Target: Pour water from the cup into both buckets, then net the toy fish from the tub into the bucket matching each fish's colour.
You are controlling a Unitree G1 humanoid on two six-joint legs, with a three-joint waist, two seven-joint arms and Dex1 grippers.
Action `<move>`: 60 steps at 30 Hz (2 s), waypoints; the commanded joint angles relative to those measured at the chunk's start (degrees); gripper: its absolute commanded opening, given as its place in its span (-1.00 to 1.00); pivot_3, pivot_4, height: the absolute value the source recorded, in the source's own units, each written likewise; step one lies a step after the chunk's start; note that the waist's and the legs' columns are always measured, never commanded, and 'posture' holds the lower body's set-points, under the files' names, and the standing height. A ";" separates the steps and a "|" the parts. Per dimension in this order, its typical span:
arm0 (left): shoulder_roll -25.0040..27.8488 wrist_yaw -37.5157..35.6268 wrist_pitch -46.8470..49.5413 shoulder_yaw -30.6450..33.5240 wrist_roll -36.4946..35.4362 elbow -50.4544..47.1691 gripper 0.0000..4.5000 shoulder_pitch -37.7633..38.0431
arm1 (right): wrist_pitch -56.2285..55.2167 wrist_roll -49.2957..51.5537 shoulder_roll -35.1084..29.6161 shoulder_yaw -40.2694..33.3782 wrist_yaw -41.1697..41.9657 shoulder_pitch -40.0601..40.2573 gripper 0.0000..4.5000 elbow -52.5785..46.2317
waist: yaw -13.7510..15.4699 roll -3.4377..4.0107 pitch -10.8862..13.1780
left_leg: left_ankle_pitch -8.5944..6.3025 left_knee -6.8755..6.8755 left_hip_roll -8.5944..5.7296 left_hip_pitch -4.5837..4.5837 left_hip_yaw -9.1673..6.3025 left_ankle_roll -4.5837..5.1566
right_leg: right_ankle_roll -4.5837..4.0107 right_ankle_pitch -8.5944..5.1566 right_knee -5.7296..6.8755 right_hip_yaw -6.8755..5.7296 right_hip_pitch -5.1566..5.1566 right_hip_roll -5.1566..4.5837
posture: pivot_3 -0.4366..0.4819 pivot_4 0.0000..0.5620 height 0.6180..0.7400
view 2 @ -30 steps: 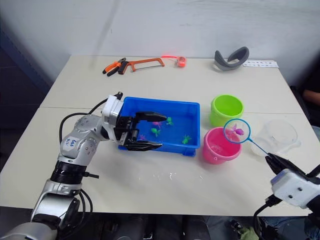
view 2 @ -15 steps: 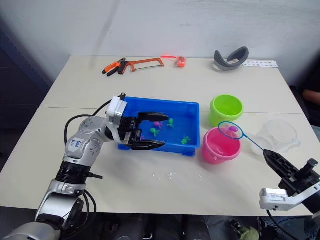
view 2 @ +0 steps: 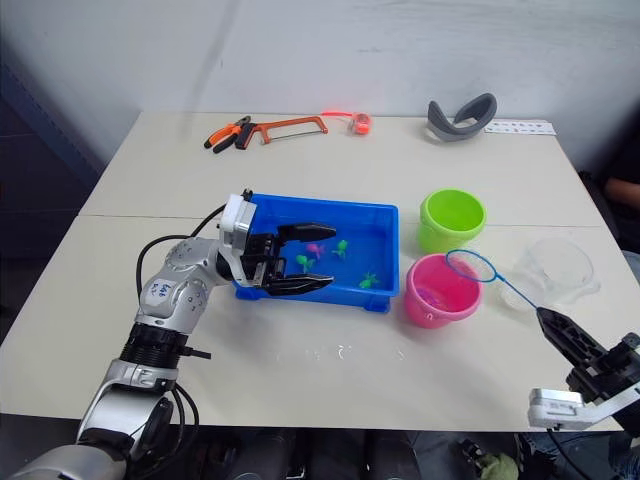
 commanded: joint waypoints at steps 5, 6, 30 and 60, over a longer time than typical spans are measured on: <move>1.93 -1.05 -1.31 2.65 0.06 0.14 0.96 -0.44 | 12.72 34.76 -1.94 6.88 17.43 1.67 -1.00 -9.79 | -0.08 0.00 0.00 | 0.00 0.00 0.02 0.02 -0.03 0.01 | 0.00 0.00 0.12 -0.02 0.03 0.00 | -0.05 -0.47 1.00; 2.70 -1.25 -1.30 3.07 0.04 0.00 0.96 -0.11 | 17.49 42.27 -2.93 8.71 21.37 1.80 -1.00 -11.32 | -0.06 0.00 0.00 | 0.00 0.00 0.02 0.02 -0.03 0.01 | 0.00 0.00 0.13 -0.03 0.03 0.00 | -0.05 -0.47 1.00; 22.33 -2.16 -3.06 15.76 0.47 -4.18 0.96 14.33 | 74.30 69.36 -23.79 52.57 53.24 -58.68 -1.00 -5.63 | -0.08 0.05 0.06 | -0.34 0.04 -0.05 0.33 -0.30 0.33 | -0.07 -0.04 -0.30 -0.72 0.70 -0.77 | -0.05 -0.47 1.00; 29.10 -8.58 -2.18 13.35 3.83 5.40 0.96 8.28 | 70.57 48.73 -11.33 70.37 63.46 -73.27 -1.00 -0.14 | -1.55 0.08 0.07 | -0.32 0.03 -0.04 0.36 -0.17 0.20 | -0.05 -0.03 -0.13 -0.65 0.54 -0.71 | -0.05 -0.47 1.00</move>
